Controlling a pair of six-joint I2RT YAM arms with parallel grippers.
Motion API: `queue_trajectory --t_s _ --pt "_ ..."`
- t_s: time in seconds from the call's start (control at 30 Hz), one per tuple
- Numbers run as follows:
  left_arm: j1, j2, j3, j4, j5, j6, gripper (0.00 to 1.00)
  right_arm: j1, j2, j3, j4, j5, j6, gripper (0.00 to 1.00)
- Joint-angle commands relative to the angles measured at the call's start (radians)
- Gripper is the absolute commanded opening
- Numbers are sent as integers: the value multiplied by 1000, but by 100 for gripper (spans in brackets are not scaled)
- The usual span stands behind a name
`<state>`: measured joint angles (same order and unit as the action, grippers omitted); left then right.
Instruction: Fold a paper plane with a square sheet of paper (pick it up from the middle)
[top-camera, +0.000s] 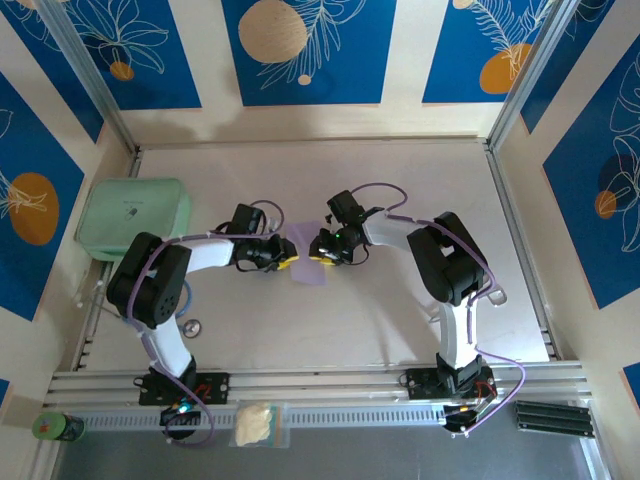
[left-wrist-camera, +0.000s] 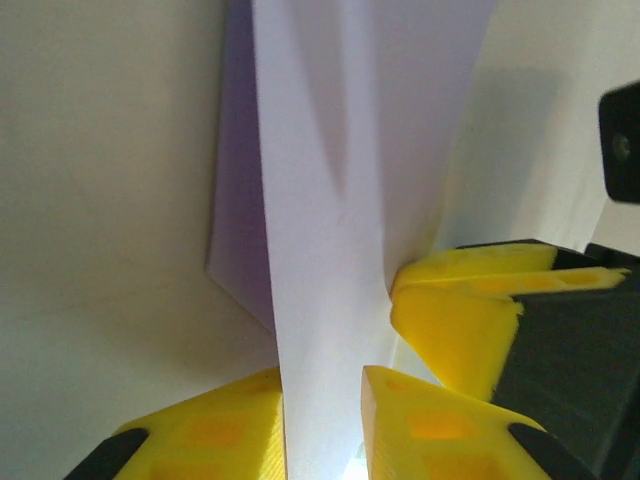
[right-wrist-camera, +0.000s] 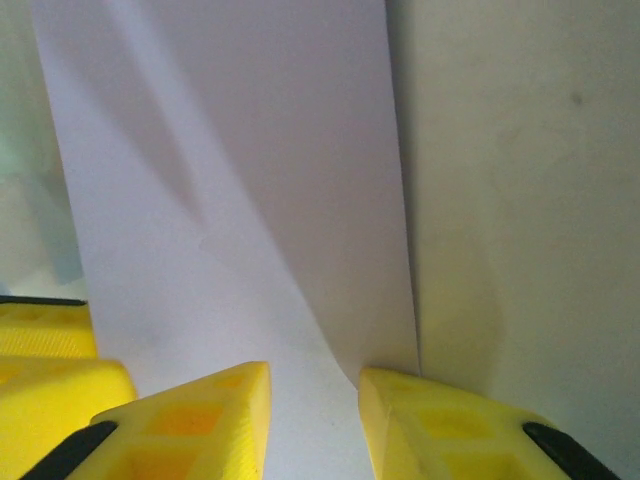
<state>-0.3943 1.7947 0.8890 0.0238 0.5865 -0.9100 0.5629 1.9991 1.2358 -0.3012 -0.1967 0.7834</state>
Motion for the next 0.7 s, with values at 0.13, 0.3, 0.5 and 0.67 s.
queue_trajectory --t_s 0.13,0.3,0.5,0.67 --pt "14 17 27 4 -13 -48 18 -18 -12 -94 55 37 -59 36" --pt "13 6 19 8 -15 -74 5 -22 -69 -94 112 8 -115 41" --pt "13 -33 -2 45 -22 -128 0 -14 -192 -154 207 -3 -258 63" --pt "12 -53 -4 56 -21 -156 0 26 -294 -219 247 145 -409 76"
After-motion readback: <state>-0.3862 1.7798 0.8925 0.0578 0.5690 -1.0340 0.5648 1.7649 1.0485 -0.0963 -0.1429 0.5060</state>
